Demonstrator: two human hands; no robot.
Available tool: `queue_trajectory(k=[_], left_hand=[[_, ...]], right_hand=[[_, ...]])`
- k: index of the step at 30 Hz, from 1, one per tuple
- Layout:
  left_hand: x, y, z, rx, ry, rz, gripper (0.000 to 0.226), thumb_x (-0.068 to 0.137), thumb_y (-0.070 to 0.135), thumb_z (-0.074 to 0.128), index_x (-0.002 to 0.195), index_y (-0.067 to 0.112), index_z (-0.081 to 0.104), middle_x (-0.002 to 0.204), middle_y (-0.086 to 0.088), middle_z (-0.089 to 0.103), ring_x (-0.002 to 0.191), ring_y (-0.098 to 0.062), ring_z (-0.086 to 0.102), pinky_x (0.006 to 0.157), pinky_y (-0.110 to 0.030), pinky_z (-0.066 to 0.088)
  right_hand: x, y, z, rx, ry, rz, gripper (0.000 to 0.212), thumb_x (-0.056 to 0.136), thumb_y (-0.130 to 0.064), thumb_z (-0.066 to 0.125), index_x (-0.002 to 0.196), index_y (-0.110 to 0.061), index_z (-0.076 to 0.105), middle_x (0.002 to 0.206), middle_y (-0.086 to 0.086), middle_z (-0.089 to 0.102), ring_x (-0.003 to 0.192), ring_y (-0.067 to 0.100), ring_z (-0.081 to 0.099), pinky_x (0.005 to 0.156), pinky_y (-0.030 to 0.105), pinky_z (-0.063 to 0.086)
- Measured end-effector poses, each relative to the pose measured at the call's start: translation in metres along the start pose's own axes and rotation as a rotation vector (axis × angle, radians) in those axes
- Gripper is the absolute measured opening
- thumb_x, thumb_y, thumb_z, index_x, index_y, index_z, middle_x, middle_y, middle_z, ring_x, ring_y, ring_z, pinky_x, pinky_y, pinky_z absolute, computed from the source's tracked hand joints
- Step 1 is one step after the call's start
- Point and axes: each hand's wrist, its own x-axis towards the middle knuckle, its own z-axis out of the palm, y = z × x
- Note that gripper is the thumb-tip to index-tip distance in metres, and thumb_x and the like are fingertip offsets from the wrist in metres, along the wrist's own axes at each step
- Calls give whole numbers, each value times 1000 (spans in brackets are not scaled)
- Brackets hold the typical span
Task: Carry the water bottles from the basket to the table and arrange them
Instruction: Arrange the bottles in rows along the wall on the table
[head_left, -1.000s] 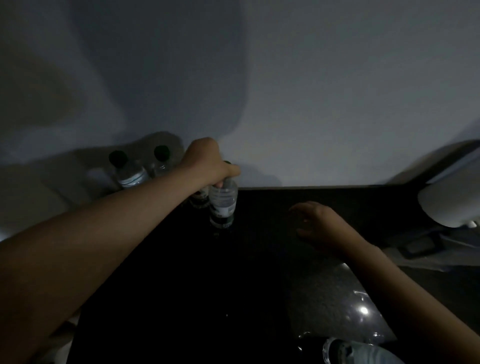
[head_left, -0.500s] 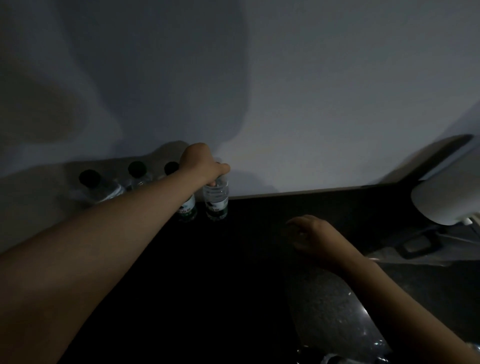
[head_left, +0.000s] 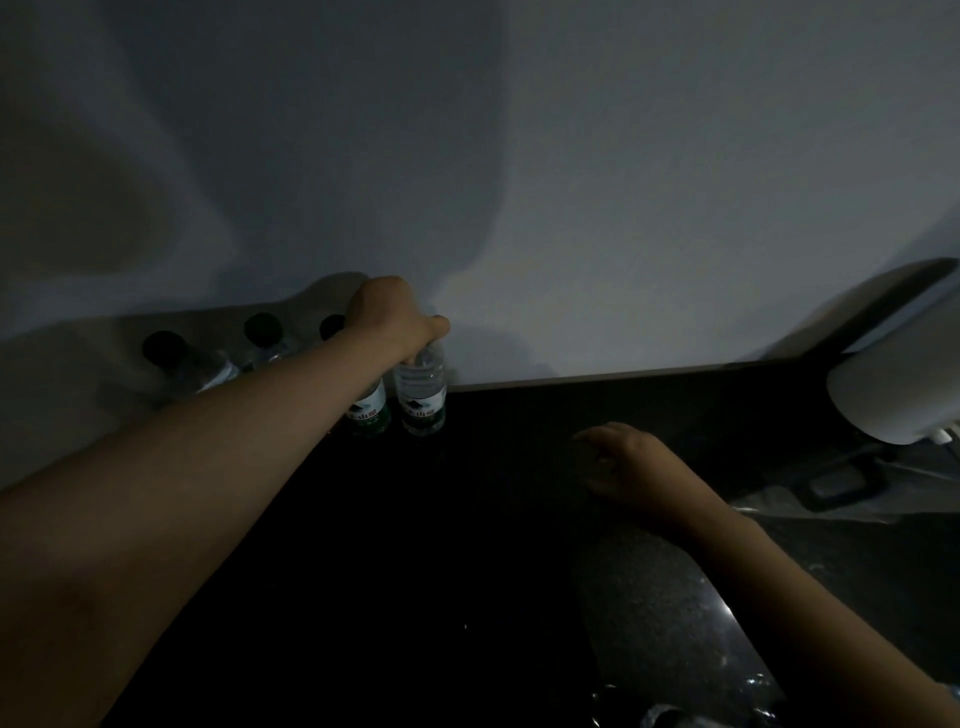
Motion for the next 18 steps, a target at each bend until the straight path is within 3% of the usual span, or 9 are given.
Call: queue_trajectory(k=[5,8,13,16,18], left_hand=[[3,-6,1,-59,-34,-31,50,82,34,66,45,5,46,43,-8,50,42,-20,46,53,-26,43],[2,-7,2,-62,-23,-38,50,82,32,64,45,5,45,42,-8,49,40,-19,45,45,-22,37],[4,-11,2,-39,20,-34,48,81,34,63,50,6,39,48,-9,43,45,-23,41,47,-25,29],[4,-13,3,-71,1,-16,45,81,35,62,53,5,42,56,-14,51,54,-27,52,55,-28,38],[2,-10,3,-63,-7,-2,46,82,34,61,51,5,44,50,-11,51,51,-26,52,54,-27,40]], right_hand=[[0,-6,-4,-2,2,12,52,86,-18,65,134,-25,47,133,-1,48,114,13,54,91,22,48],[0,-8,-2,7,2,3,52,85,-18,65,134,-25,47,133,-1,48,112,12,54,90,21,47],[0,-6,1,2,21,-16,53,84,-19,67,133,-25,48,133,-1,49,110,11,55,88,20,47],[-1,-4,2,3,12,-13,53,84,-19,67,133,-26,48,133,-2,48,110,10,54,88,20,47],[-2,-3,3,4,8,-6,54,85,-19,66,134,-26,47,133,-3,48,108,8,53,86,17,46]])
